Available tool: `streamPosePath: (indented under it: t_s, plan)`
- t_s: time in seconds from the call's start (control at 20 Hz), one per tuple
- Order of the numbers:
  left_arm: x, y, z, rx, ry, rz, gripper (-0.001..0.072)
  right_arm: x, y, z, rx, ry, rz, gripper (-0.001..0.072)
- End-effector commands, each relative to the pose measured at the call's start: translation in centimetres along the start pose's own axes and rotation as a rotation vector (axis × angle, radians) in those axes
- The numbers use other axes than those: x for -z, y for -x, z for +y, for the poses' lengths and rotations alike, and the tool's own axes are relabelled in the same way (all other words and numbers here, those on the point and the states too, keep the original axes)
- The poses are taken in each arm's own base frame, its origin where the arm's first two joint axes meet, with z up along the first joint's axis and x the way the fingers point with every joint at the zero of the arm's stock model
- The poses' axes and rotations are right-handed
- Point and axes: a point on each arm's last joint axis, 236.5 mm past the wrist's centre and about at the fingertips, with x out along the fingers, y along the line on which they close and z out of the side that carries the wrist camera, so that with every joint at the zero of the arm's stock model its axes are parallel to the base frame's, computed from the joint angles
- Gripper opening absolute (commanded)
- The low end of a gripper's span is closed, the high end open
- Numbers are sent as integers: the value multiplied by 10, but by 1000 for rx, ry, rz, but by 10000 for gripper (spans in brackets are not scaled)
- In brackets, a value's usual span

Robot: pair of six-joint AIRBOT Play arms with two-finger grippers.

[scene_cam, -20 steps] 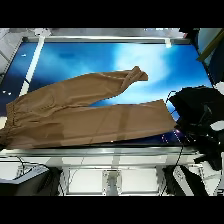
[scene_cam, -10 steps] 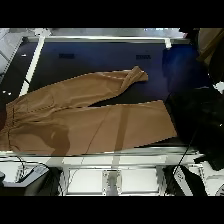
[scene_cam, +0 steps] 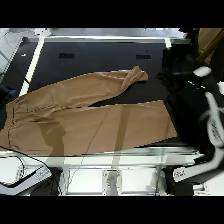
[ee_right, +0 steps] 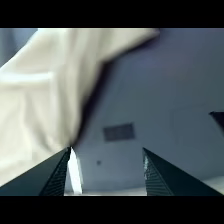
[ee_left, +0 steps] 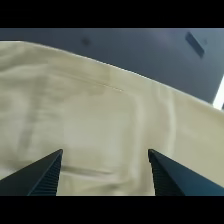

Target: Fold the clothes and pants, and hang the long-sleeved shirts on hangers.

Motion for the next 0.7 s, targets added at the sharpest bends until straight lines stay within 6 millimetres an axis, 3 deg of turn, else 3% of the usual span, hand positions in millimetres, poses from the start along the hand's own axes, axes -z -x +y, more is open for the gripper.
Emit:
streamPosePath:
  t_s: [0.0,0.15,0.3,0.45,0.65]
  plan:
    - [21,-27,-60,92,-140,46,609,-4,-109,42,-72,20,54,528]
    - [40,-34,-94,147,-206,87,609,-5,-158,53,-99,-32,62,516]
    - [52,-38,-114,179,-240,111,609,-9,-179,46,-88,-60,18,516]
    - [56,-38,-117,186,-247,122,609,-14,-178,34,-55,-52,4,515]
    - [59,-37,-118,190,-247,134,609,-19,-160,42,-62,-29,15,515]
